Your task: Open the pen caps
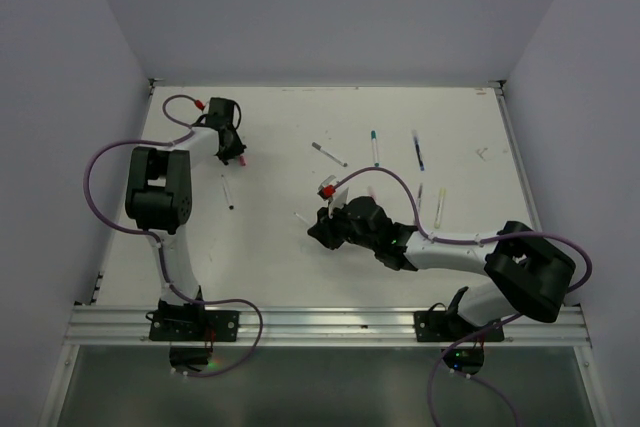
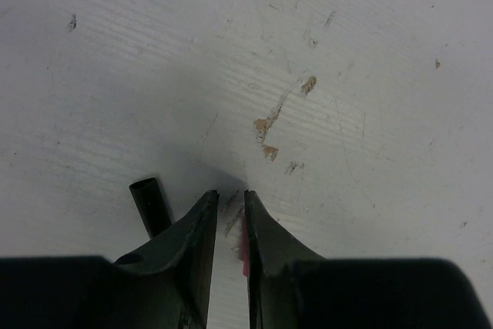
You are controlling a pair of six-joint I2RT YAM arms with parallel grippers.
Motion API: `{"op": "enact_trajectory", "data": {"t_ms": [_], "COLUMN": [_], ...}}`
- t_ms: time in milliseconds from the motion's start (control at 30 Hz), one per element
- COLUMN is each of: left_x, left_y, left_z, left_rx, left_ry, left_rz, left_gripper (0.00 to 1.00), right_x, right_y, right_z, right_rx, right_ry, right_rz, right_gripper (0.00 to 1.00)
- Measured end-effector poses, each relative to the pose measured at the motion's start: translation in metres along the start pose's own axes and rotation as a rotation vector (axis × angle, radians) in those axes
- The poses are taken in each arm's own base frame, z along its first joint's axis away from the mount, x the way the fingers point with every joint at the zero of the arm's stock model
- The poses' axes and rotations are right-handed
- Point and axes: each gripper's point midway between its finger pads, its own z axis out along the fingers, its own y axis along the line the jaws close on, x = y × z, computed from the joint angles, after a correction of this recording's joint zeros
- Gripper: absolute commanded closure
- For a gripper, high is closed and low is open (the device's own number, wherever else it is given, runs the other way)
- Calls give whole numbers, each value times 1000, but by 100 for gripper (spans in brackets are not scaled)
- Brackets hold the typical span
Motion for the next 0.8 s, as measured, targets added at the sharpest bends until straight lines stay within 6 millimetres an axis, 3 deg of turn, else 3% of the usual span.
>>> {"op": "enact_trajectory", "data": {"t_ms": [333,400,500,633,700,800], "left_x": [0,-3,-19,-38,-39,-19], "left_y": [-1,-3,-15,-38,-52,-69], "left_z": [-5,-15,-46,-117,-154,-194], "left_rx": [4,16,77,211,294,400], "left_ry": [8,7,-43,-148,-200,-224], "left_rz": [1,0,-15,-23,-19,2], "left_gripper": [71,63,54,40,34,25], "right_x": [0,-2,-8,-25,-33,-42], "right_y": [0,-1,-3,-6,-8,-12], "right_z": [0,0,0,-2,-3,-6], "right_rx": [2,6,24,58,79,111], "right_ry": [-1,-4,-22,-71,-97,-129], "right_rz": [0,1,5,17,26,40], "right_gripper": [100,100,100,100,100,100]}}
